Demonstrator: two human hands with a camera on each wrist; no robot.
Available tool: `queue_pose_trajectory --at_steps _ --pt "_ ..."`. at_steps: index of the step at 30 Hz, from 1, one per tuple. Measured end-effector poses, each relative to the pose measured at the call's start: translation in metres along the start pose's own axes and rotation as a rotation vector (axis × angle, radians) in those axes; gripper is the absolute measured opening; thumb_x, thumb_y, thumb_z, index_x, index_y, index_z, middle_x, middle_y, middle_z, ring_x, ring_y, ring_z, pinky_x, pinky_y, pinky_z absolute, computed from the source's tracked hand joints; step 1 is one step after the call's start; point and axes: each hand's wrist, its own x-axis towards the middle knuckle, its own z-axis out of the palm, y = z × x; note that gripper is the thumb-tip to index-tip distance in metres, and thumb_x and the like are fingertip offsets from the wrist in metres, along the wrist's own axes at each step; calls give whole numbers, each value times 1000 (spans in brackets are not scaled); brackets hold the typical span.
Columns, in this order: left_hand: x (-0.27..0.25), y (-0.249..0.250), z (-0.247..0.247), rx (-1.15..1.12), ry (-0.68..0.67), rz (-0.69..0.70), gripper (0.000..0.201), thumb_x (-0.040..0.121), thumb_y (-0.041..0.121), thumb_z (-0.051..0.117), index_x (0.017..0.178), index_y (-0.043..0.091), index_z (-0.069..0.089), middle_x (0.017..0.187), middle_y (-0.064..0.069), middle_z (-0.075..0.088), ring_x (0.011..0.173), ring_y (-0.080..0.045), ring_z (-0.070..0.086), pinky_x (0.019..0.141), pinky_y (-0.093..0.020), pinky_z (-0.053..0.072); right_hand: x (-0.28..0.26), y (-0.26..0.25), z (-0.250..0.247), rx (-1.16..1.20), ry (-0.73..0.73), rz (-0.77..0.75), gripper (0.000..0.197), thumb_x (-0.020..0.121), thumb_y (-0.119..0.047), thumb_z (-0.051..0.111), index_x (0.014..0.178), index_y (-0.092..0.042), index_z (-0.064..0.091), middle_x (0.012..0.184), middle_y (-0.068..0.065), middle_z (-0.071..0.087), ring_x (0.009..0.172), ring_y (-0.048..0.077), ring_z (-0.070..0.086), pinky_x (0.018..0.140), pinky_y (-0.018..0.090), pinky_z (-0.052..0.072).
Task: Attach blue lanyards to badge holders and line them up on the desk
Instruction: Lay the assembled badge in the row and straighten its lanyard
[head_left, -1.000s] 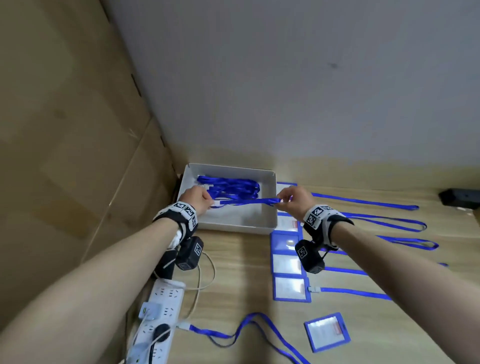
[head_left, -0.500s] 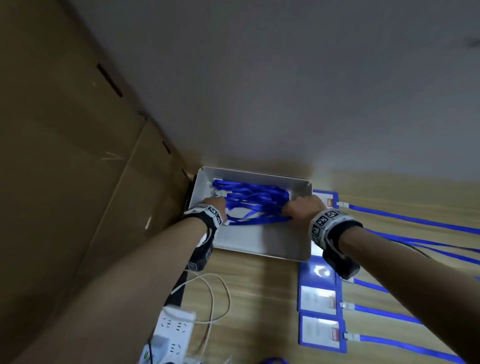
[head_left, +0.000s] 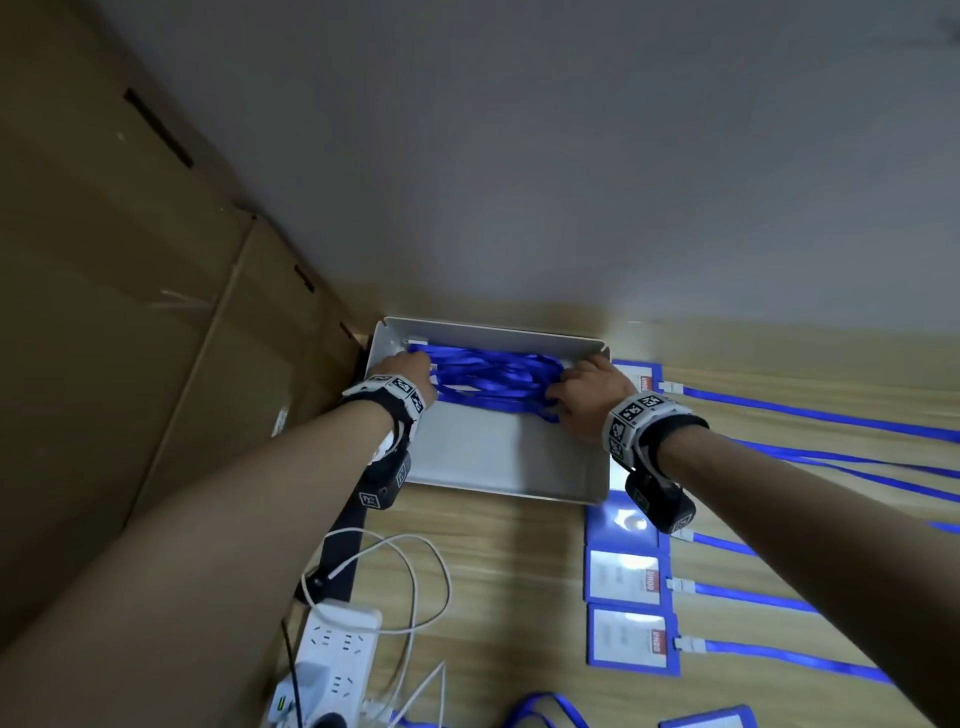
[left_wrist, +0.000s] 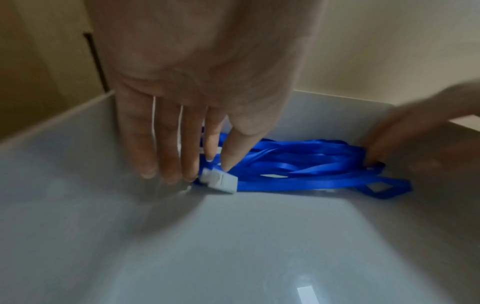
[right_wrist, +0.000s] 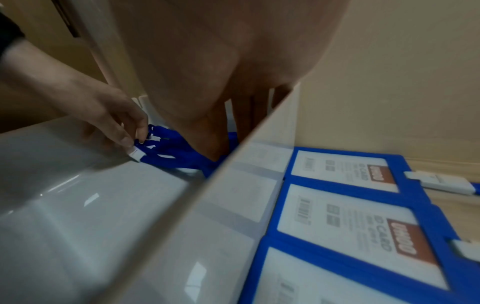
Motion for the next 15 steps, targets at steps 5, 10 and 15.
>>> queue_pose_trajectory --at_steps 5,10,15 --pt "-32 9 -22 77 131 102 23 92 24 55 112 13 58 114 -11 63 101 -32 61 76 -36 46 -38 -10 -20 362 323 108 39 80 -22 54 115 -16 70 125 11 57 118 36 45 90 44 46" --pt "-83 36 -22 -248 269 231 14 89 28 52 97 24 63 100 -3 66 90 -30 60 75 -35 47 -99 -20 -7 532 514 185 31 77 -16 50 99 -18 70 105 8 59 98 34 50 77 37 44" --pt "-148 76 11 -476 223 445 11 84 32 53 85 28 63 89 4 69 85 -25 65 79 -36 53 -169 -41 24 682 527 209 22 79 -8 54 89 -20 70 91 -3 57 71 18 54 65 29 41"
